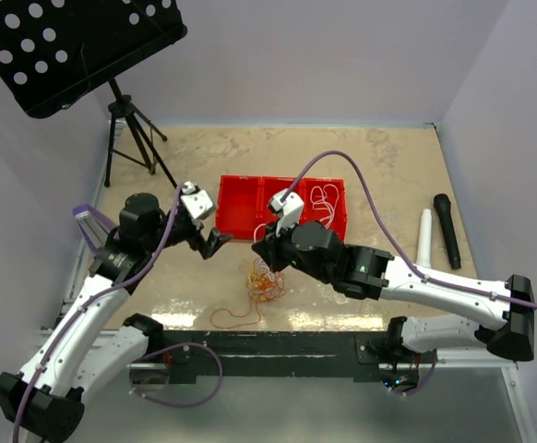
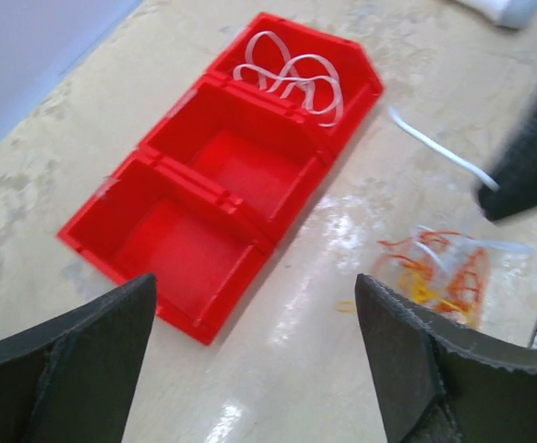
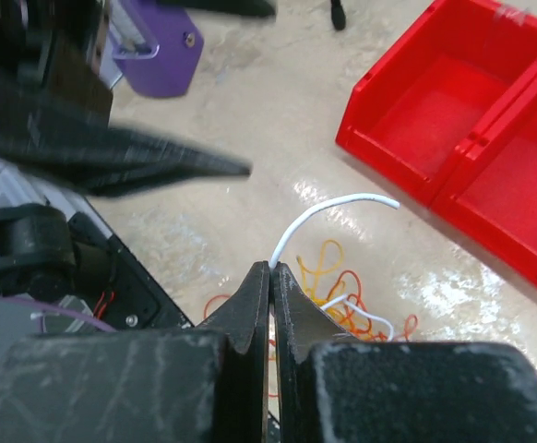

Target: Untangle the cables

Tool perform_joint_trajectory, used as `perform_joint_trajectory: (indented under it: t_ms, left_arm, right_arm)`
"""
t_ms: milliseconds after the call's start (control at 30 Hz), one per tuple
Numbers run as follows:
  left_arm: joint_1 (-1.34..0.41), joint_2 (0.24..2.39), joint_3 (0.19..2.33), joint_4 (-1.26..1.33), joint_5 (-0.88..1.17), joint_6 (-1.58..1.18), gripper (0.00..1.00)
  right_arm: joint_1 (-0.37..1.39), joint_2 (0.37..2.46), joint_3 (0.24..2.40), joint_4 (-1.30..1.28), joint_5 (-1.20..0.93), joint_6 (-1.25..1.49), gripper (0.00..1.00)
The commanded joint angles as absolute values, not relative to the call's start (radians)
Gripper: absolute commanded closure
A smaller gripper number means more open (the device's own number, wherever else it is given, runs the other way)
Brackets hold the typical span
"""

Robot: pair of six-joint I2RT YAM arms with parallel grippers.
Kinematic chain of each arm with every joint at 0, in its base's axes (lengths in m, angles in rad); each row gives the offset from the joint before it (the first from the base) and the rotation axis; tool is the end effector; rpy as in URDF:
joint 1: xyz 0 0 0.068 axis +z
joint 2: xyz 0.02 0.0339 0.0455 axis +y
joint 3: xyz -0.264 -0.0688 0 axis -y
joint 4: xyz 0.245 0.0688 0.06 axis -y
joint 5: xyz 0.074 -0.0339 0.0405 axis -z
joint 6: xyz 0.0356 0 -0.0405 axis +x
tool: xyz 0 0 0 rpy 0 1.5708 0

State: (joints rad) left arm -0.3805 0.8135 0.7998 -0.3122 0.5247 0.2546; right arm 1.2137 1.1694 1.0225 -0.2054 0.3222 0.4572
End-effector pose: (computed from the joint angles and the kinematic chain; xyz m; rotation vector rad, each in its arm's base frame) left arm 0.1640 -0.0848 0.3284 0.9205 1.6536 -0.5819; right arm 0.1046 0.2482 0.3428 -0.5220 1.9209 0.8079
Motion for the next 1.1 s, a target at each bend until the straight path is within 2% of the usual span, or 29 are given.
perform_joint_trajectory:
  t_ms: [0,100,233,433,700,833,967,1067]
  left_arm:
    - [-0.376,0.710,0.692,-0.261,0.768,0.275,0.11]
    - [-0.377,0.646,0.606,-0.226,0.863,0.296,0.12]
    - [-0.377,0.630,0.545,-0.076,0.864,0.207,0.10]
    - [-0.379,0.666,0.477,0.272,0.977,-0.039,0.01]
    - [-0.428,0.744,0.445,0.457,1.017,-0.167,0.00]
    - [-0.463,0.785,0.462,0.514,1.003,-0.209,0.06]
    - [-0.477,0.833,0.476,0.444,1.060,-0.114,0.23]
    - [-0.479,0.842,0.465,0.348,1.054,-0.005,0.30]
  right_arm:
    - [1.192,1.149,1.084,-0.138,0.301,0.413,1.00]
    - [1.190,1.172,1.106,-0.144,0.299,0.414,1.00]
    - [1.189,1.180,1.137,-0.138,0.284,0.425,1.00]
    - [1.187,1.172,1.195,-0.106,0.226,0.443,1.00]
    - [1.189,1.180,1.235,-0.066,0.161,0.454,1.00]
    - [1.187,1.198,1.241,-0.034,0.140,0.457,1.00]
    - [1.189,1.204,1.262,-0.008,0.133,0.459,1.00]
    - [1.189,1.192,1.314,-0.018,0.143,0.448,1.00]
